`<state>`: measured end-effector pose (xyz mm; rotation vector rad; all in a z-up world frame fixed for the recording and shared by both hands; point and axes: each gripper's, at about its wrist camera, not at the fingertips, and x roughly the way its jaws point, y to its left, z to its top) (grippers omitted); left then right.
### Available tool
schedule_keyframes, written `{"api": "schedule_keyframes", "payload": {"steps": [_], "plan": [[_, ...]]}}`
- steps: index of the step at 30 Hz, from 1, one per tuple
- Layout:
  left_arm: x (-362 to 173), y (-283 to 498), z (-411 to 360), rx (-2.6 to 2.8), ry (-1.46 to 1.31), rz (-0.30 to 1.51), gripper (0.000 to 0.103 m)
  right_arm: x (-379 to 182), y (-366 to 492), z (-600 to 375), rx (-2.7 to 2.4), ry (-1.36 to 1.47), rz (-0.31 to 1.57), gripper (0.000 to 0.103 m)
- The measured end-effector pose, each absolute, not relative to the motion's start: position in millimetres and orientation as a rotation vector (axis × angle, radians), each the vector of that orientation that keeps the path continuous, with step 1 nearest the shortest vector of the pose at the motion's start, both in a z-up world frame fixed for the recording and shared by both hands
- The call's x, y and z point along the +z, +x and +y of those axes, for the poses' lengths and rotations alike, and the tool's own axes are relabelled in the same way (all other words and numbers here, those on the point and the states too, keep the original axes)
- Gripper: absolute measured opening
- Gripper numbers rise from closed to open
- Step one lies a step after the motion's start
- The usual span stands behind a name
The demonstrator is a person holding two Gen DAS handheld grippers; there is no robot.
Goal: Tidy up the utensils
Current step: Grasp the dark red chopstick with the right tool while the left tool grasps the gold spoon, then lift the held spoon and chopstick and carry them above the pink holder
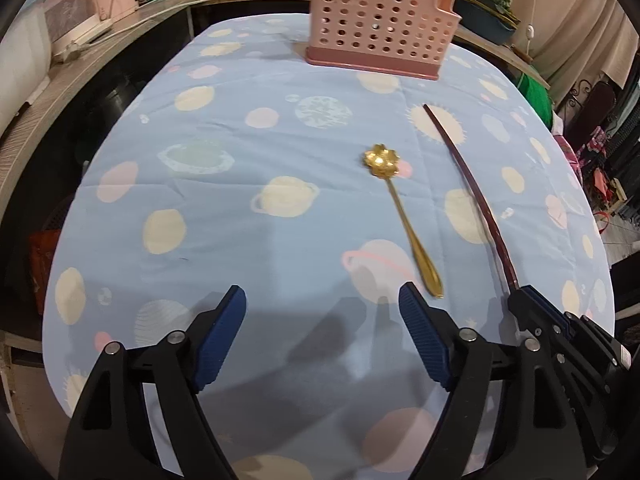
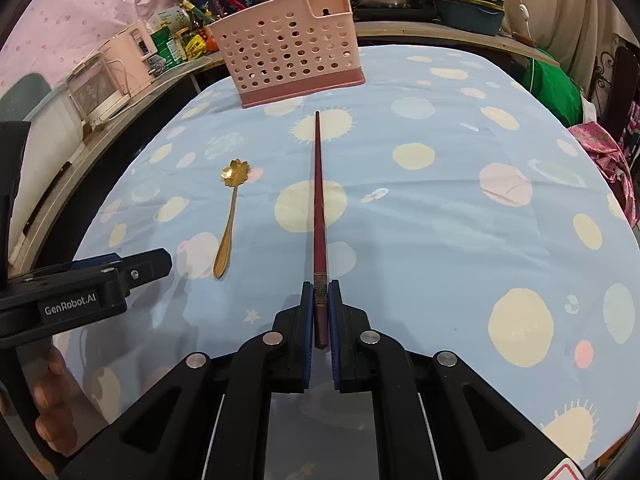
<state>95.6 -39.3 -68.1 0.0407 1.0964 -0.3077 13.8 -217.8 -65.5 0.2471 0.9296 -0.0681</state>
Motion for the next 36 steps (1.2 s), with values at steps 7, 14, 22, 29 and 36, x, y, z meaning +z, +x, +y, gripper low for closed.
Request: {"api": "schedule_keyframes", "payload": {"steps": [7,14,22,29,36], "plan": [[-74,91,-62,-0.355,0.07,1.113,0.075,-65,12,-226,-0.074,0.265,0.928,0.007],[-76,95,-72,-0.365,0.07,1.114,0.075,-69,10,-229,-0.072,0.287,0.939,0.007],[-80,97,-86,-0.377,0.087,1.102,0.069,-72,10,-231,-0.066,0.298,0.944,0.007],[-77,95,-90,-0.404,0.097,1.091,0.032,-72,10,-231,-0.066,0.298,0.944,0.007],[-77,93,-83,-0.454,0.047,1.119,0.011,-72,8,-230,-0.062,0.296,0.944,0.007]]}}
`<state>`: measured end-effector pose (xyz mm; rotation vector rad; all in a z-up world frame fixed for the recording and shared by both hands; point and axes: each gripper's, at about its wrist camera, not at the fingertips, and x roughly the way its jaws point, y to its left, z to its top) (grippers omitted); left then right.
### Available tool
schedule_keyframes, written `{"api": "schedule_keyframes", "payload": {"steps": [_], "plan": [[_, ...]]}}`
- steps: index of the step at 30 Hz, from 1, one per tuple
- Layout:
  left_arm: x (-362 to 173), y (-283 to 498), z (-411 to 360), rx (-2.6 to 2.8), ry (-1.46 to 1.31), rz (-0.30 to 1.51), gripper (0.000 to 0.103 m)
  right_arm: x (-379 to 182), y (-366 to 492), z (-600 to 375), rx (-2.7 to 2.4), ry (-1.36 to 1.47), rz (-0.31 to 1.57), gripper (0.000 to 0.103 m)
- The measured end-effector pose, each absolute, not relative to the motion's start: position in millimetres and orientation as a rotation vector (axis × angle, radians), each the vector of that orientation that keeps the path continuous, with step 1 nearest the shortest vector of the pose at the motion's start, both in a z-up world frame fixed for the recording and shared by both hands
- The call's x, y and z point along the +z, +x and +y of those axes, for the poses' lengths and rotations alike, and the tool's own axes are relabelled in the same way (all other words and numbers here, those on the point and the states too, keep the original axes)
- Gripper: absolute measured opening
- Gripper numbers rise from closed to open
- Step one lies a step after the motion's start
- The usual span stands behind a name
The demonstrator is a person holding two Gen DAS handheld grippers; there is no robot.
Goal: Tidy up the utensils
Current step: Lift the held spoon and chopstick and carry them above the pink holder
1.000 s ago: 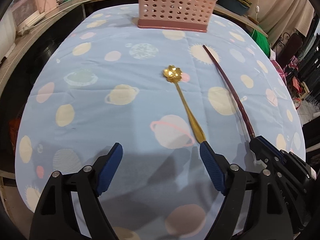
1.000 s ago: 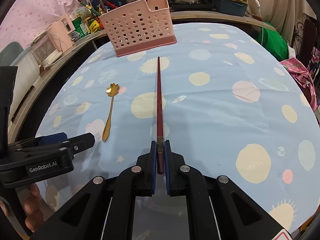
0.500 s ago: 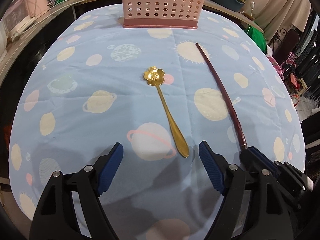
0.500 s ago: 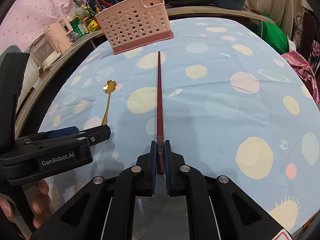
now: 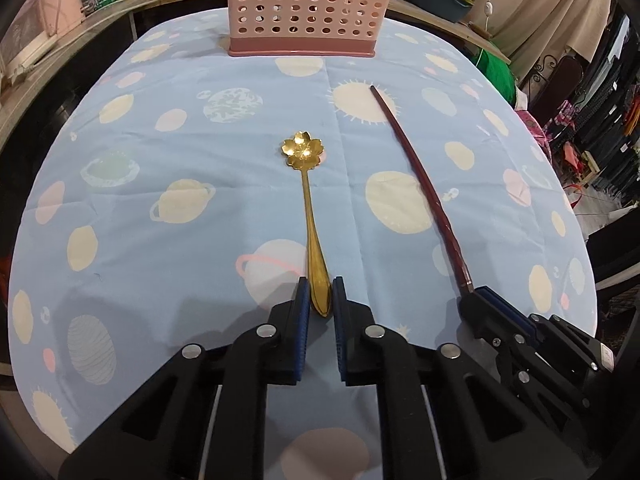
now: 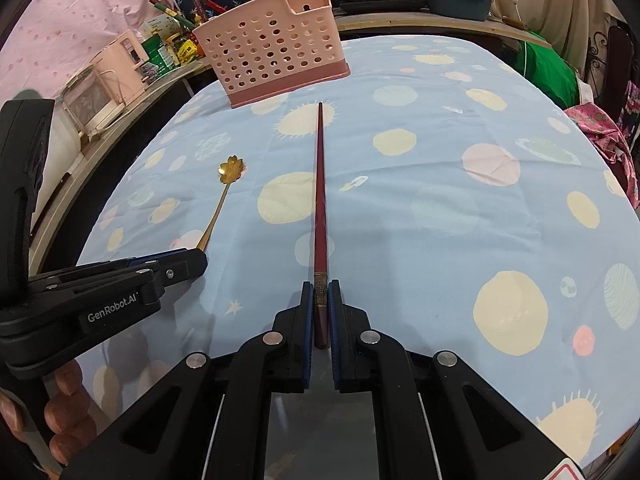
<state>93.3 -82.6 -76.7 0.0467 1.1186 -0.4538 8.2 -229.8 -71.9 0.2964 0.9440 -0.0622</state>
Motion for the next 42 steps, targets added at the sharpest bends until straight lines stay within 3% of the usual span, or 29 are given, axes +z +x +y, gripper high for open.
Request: {"api": "schedule_keyframes", "payload": {"steps": [16,24,42], "plan": [[-14,88,-51,-0.442,-0.044,1.0,0.009,-15,0,-233,-0.045,0.309,0.819,0.007],[15,103,-49,-0.433,-0.037,0.936,0.001,31,7,-243,-0.038,0.328,0.722,0.007],[94,149,-49,-0.441,-0.051,0.804,0.001,114,67,-268,0.007,0.375,0.543,0.007]]}}
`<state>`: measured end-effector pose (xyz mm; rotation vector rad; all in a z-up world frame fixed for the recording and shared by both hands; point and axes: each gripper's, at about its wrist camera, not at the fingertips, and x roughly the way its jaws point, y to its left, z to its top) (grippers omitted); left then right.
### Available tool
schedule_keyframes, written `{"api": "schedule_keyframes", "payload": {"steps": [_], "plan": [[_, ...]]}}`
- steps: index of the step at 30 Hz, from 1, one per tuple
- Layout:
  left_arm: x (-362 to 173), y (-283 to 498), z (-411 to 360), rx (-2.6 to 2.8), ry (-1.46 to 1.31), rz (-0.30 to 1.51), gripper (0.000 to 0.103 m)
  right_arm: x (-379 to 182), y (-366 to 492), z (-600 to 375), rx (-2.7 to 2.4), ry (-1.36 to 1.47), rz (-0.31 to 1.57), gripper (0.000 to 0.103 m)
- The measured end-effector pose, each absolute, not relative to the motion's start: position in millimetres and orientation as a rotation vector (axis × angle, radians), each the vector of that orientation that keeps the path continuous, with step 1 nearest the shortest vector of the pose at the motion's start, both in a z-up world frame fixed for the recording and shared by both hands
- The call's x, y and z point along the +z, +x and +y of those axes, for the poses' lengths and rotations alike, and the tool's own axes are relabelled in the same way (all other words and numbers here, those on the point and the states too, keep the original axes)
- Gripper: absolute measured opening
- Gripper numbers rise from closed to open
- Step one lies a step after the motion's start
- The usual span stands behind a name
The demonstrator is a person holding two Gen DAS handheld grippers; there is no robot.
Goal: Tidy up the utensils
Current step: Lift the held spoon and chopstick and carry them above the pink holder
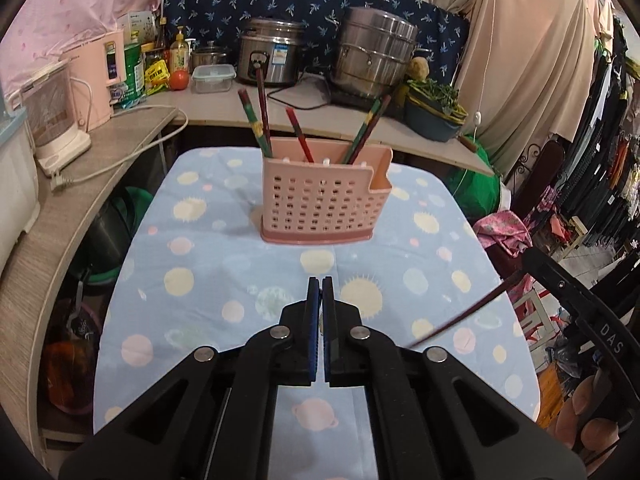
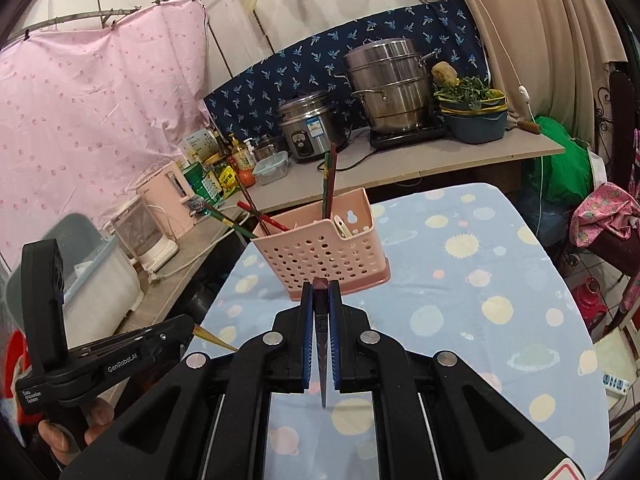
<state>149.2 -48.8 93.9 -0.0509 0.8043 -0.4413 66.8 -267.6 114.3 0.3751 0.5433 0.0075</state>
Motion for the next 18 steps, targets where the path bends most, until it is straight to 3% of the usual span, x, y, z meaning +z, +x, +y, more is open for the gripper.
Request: {"api": "schedule_keyframes", "payload": {"steps": [18], "plan": [[195,253,-89,-0.438,-0.029,0.624,0.001,210,162,-299,-0.02,0.361,0.295,0.007]]}}
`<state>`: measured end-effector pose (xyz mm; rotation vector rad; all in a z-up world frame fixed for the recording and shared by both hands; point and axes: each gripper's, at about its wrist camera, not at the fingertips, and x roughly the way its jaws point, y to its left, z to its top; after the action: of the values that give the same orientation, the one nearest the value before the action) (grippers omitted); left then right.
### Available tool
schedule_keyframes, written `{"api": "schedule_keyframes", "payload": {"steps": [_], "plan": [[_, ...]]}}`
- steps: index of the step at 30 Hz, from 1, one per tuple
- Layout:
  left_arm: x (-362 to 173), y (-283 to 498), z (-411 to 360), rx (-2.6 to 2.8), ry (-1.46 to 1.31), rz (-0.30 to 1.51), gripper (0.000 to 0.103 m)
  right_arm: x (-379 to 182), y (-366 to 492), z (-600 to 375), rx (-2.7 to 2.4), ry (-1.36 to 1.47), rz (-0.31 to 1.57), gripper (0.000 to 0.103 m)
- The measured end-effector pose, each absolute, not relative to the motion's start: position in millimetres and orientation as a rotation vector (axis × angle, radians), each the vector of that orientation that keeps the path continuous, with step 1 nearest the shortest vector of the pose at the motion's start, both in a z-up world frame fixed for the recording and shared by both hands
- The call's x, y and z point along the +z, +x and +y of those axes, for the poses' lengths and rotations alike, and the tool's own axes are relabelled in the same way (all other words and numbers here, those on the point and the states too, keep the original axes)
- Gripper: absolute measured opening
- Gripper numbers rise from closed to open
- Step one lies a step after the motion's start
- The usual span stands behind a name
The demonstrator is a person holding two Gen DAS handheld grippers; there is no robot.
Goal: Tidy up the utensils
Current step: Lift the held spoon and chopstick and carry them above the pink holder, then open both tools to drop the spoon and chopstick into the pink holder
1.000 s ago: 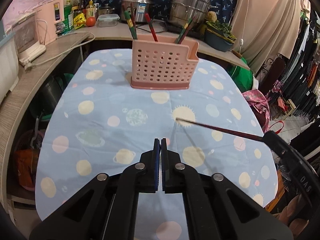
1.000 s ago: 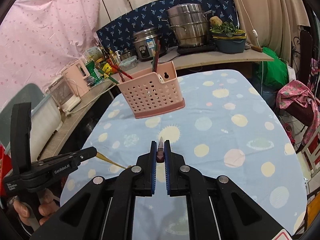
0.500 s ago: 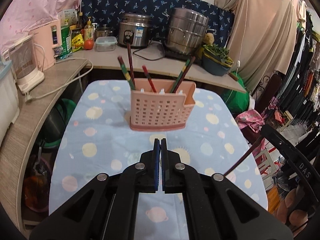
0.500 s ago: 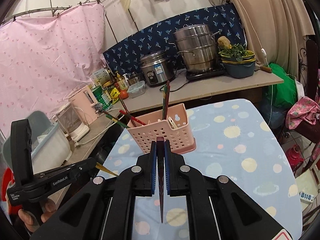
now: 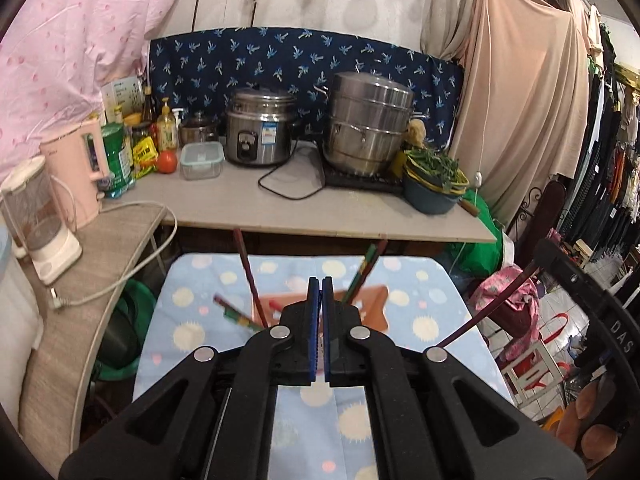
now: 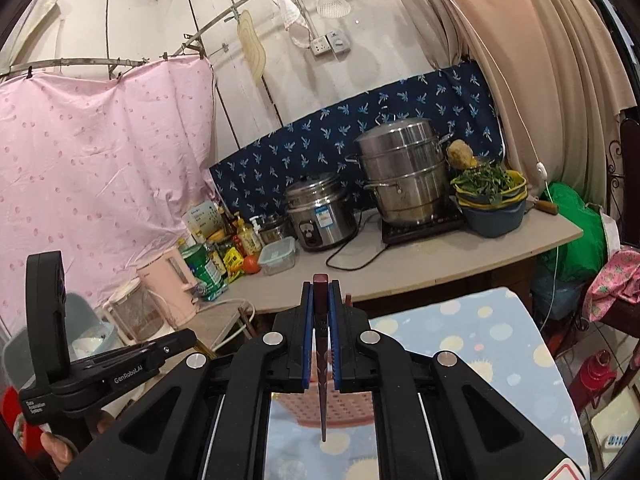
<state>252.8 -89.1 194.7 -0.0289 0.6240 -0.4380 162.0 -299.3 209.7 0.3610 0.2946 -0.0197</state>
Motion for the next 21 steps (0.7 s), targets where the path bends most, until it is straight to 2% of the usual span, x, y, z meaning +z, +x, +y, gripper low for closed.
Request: {"api": "schedule_keyframes", "payload": {"steps": [9,21], "plan": [[205,304,-102,-0.373,0.001,0.606,0.001,232,219,-299,-0.043,0.335,0.24,0.007],[155,337,-101,-0.316,0.043,0.706,0.001,172,273,-283,-0.047,0.302,0.383,0.007]]}}
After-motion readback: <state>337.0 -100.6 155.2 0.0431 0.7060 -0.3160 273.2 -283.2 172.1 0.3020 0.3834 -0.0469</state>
